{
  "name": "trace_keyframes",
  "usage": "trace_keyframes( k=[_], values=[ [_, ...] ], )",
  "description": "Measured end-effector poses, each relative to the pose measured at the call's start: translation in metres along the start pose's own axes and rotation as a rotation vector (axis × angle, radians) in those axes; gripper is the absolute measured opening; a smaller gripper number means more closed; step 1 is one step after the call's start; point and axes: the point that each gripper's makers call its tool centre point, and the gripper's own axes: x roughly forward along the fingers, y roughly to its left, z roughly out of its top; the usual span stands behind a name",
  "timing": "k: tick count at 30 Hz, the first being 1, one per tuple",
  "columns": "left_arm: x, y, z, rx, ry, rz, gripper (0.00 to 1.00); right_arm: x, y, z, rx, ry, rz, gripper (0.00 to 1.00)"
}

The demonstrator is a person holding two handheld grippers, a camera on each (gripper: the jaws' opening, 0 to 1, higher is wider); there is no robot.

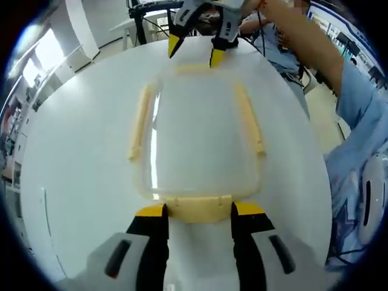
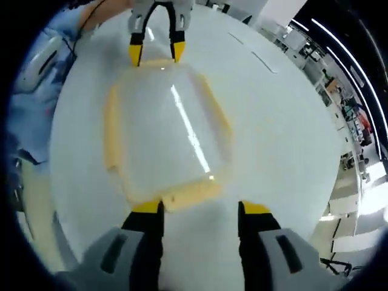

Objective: Snap each plastic latch of the storage box into its locked position after aligning the lid with the box until every specified latch is closed and the lid sits flush.

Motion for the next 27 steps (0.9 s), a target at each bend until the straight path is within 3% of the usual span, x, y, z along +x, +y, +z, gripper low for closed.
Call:
trace_keyframes(
  k=[5, 9, 13, 22, 27],
  values=[
    [0.000, 0.001, 0.001, -0.004, 0.006, 0.002, 0.40, 0.005, 0.002, -0.001, -0.029, 0.043, 0.129, 0.51],
    [0.001, 0.002, 0.002, -0.006, 0.020, 0.004, 0.40, 0.011, -0.002, 0.003, -0.107, 0.094, 0.178, 0.56],
    [0.002, 0.003, 0.003, -0.014, 0.046, 0.010, 0.40, 0.014, 0.007, 0.004, -0.148, 0.125, 0.278, 0.48],
    [0.004, 0.005, 0.002, -0.004, 0.041, 0.005, 0.40, 0.019, 0.009, 0.007, -0.238, 0.124, 0.326, 0.49],
    [0.006, 0.005, 0.003, -0.010, 0.055, 0.010, 0.40, 0.018, 0.013, 0.008, -0.232, 0.112, 0.326, 0.49]
  ],
)
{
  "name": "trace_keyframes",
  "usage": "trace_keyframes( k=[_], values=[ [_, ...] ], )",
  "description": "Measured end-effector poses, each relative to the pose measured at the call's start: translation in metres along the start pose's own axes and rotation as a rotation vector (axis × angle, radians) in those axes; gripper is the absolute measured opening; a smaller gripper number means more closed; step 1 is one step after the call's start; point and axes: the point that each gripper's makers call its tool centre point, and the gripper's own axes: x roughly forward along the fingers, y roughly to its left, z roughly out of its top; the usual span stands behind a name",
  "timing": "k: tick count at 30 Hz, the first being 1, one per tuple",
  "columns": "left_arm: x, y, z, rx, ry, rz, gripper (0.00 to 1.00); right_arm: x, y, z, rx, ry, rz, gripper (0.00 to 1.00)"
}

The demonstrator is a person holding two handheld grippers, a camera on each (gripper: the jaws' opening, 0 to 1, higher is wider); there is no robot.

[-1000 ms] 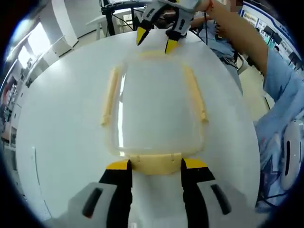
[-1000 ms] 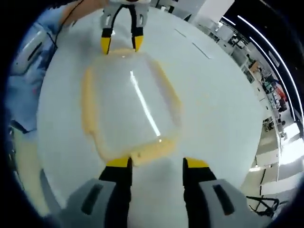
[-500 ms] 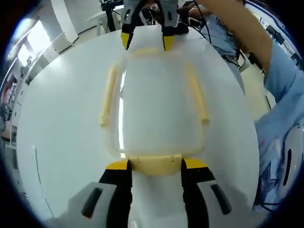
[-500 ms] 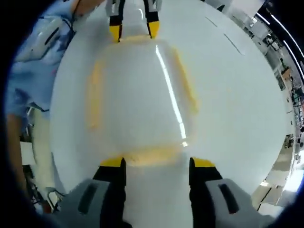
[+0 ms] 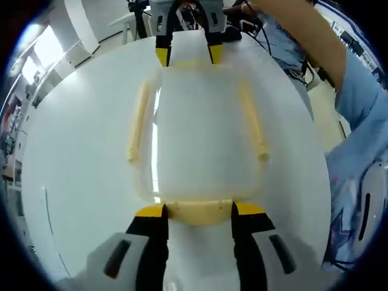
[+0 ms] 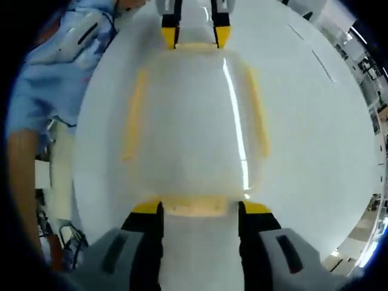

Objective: Snap each plastic latch of the storage box into its locked position after aligning the lid with the box until every specified latch is closed and the lid sits flush.

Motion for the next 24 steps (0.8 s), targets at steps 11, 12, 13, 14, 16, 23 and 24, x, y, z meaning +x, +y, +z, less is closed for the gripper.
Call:
trace_keyframes(
  k=[11, 12, 13, 14, 16, 23, 24],
  values=[
    [0.0010, -0.0016, -0.0007, -0.015, -0.003, 0.005, 0.41, 0.0010, 0.0094, 0.0012, -0.006, -0.037, 0.005, 0.39],
    [0.0009, -0.0009, -0.0004, -0.012, -0.004, 0.004, 0.41, 0.0016, 0.0101, 0.0014, -0.005, -0.038, 0.003, 0.39],
    [0.0010, -0.0009, -0.0005, -0.011, -0.006, 0.003, 0.41, 0.0019, 0.0106, 0.0014, -0.003, -0.040, 0.001, 0.39],
    [0.0010, -0.0010, -0.0005, -0.011, -0.008, 0.003, 0.41, 0.0018, 0.0091, 0.0008, -0.002, -0.041, 0.002, 0.39],
    [0.0010, -0.0009, -0.0004, -0.011, -0.011, 0.003, 0.41, 0.0018, 0.0085, 0.0003, -0.002, -0.037, 0.003, 0.39],
    [0.0010, -0.0015, -0.0007, -0.016, -0.016, 0.005, 0.41, 0.0027, 0.0074, 0.0002, -0.005, -0.007, 0.006, 0.39],
    [0.0011, -0.0015, -0.0008, -0.017, -0.014, 0.005, 0.41, 0.0025, 0.0063, -0.0002, -0.006, 0.001, 0.007, 0.39]
  ],
)
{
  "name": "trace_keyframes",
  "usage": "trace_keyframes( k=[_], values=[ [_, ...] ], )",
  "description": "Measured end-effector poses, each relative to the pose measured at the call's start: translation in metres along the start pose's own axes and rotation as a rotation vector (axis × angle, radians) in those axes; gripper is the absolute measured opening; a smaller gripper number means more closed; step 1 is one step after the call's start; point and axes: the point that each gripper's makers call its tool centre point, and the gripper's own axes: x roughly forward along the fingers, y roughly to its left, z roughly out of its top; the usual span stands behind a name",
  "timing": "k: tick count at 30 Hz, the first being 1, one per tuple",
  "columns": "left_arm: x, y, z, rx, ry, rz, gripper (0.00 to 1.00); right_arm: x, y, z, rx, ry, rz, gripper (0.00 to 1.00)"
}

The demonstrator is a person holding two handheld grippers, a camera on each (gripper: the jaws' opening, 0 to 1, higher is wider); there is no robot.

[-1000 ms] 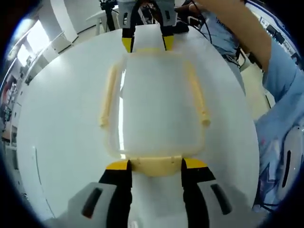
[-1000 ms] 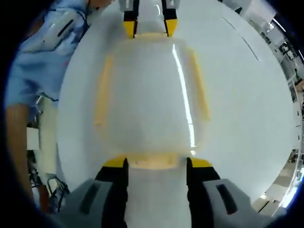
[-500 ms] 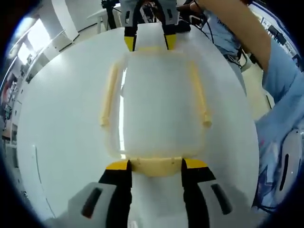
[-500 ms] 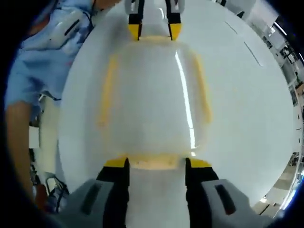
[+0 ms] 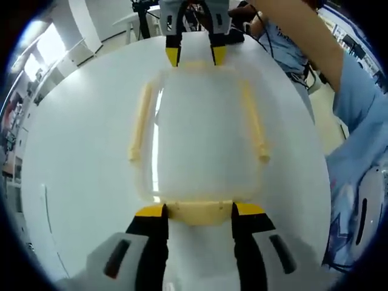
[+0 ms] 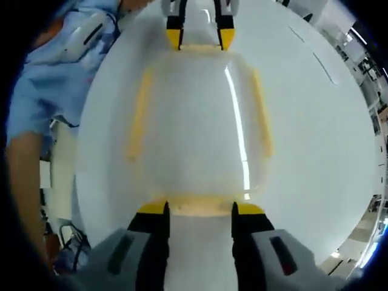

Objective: Snap each plastic latch of the storage box into its locked position after aligning the lid with the box until every specified latch is closed and the lid sits flush.

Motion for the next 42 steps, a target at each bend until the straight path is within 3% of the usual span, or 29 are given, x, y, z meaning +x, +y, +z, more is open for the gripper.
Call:
trace_keyframes(
  k=[11, 18, 35, 42],
  values=[
    [-0.0001, -0.0020, -0.0009, -0.011, 0.013, 0.006, 0.40, 0.0005, -0.0006, -0.0005, -0.001, 0.022, -0.004, 0.39],
    [-0.0011, -0.0006, -0.0003, -0.015, -0.016, 0.005, 0.40, 0.0005, -0.0015, -0.0010, -0.003, 0.010, -0.003, 0.39],
    [-0.0020, 0.0026, 0.0035, 0.002, -0.007, -0.005, 0.40, -0.0002, -0.0014, -0.0043, 0.004, 0.045, -0.004, 0.39],
    [-0.0025, 0.0012, 0.0025, -0.008, -0.029, -0.004, 0.39, 0.0003, -0.0002, -0.0031, 0.011, 0.046, -0.007, 0.39]
  ],
)
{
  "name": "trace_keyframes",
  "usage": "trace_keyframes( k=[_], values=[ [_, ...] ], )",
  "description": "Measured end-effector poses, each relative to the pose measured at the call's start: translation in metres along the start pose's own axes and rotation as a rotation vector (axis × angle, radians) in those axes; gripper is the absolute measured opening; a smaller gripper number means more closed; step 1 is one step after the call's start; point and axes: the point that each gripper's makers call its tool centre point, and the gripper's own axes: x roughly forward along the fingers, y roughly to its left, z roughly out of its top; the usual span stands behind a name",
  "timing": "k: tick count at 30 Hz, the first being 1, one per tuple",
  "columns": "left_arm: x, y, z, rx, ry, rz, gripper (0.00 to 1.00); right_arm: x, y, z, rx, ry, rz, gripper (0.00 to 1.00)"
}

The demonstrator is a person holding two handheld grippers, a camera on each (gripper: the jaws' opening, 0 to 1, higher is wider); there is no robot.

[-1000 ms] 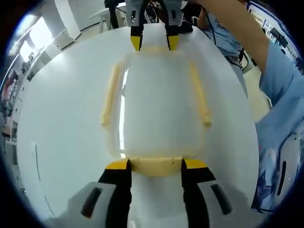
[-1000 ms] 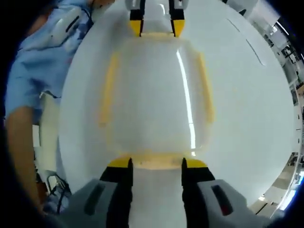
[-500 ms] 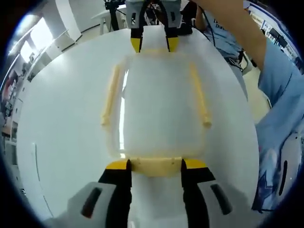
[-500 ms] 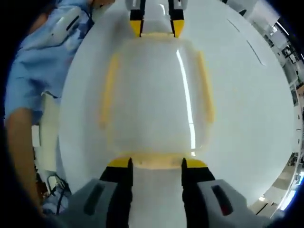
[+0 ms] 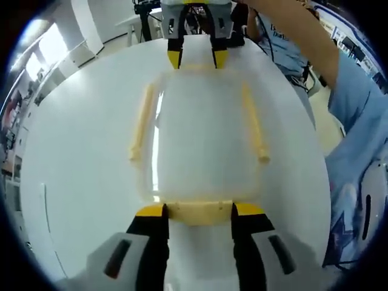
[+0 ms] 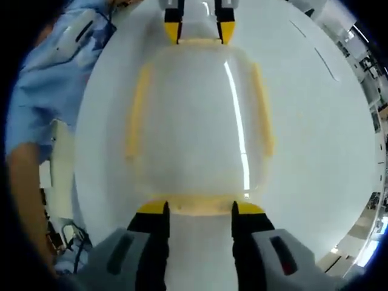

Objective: Snap each plastic latch of the storage box into its locked position after aligning the lid with the box until every specified latch is closed and the lid sits flush.

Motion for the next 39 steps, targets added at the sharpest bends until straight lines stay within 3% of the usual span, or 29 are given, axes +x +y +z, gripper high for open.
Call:
trace_keyframes(
  k=[12, 29, 39],
  values=[
    [-0.011, 0.002, 0.002, -0.005, -0.022, -0.024, 0.39, -0.001, -0.004, -0.001, 0.018, 0.029, -0.005, 0.39],
    [-0.018, -0.001, 0.000, 0.043, -0.009, -0.036, 0.39, -0.005, 0.004, 0.004, 0.050, 0.005, -0.042, 0.38],
    [-0.031, -0.003, 0.004, 0.077, -0.032, -0.053, 0.39, -0.021, 0.015, 0.011, 0.070, -0.012, -0.055, 0.38]
  ],
)
